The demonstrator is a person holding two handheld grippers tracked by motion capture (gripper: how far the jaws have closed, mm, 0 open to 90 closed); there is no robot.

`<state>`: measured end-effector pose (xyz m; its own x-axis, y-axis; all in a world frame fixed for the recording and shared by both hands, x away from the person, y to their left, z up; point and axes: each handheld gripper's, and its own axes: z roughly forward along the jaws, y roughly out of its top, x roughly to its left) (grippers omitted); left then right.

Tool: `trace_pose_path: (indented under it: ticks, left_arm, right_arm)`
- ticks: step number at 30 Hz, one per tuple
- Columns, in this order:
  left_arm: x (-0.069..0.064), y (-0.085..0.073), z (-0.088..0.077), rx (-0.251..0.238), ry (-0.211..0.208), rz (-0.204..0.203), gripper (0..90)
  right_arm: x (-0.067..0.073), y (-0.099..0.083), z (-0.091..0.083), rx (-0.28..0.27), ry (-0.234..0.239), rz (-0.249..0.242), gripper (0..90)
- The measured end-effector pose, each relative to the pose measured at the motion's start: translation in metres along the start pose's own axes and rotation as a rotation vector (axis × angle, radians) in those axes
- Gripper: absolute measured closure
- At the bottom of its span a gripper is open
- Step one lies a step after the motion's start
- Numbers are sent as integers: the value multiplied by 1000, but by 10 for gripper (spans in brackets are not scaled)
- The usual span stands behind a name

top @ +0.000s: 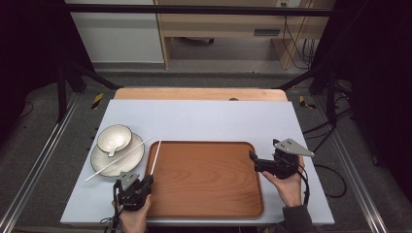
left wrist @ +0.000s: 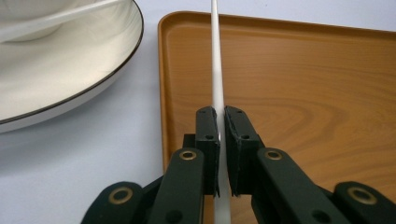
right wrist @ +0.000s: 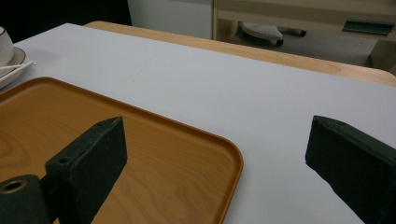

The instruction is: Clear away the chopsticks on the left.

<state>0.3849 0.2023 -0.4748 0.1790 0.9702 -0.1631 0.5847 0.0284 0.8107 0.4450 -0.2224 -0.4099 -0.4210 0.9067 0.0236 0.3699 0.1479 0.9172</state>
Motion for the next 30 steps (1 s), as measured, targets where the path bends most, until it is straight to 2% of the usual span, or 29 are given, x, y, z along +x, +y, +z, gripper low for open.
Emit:
trace_pose_path:
  ticks: [3,6,10,15,20,26,30]
  left_arm:
    - [-1,-1,3,9,-1,-3,843]
    - [-3,0,5,16,23,3,843]
    - [-4,-1,11,51,23,8,842]
    - [-4,-1,12,58,47,1,841]
    - [-6,-1,13,73,72,24,837]
    - [-7,0,14,77,80,38,835]
    - [-8,0,14,74,77,47,792]
  right_arm:
    - [0,0,0,0,1,0,57]
    - [0,0,0,-1,1,0,58]
    - [0,0,0,-2,4,-2,58]
    - [0,0,0,-1,4,0,58]
    - [0,0,0,-1,3,-3,59]
    - [0,0,-1,-2,1,-1,60]
    - [1,1,-1,-2,2,-2,60]
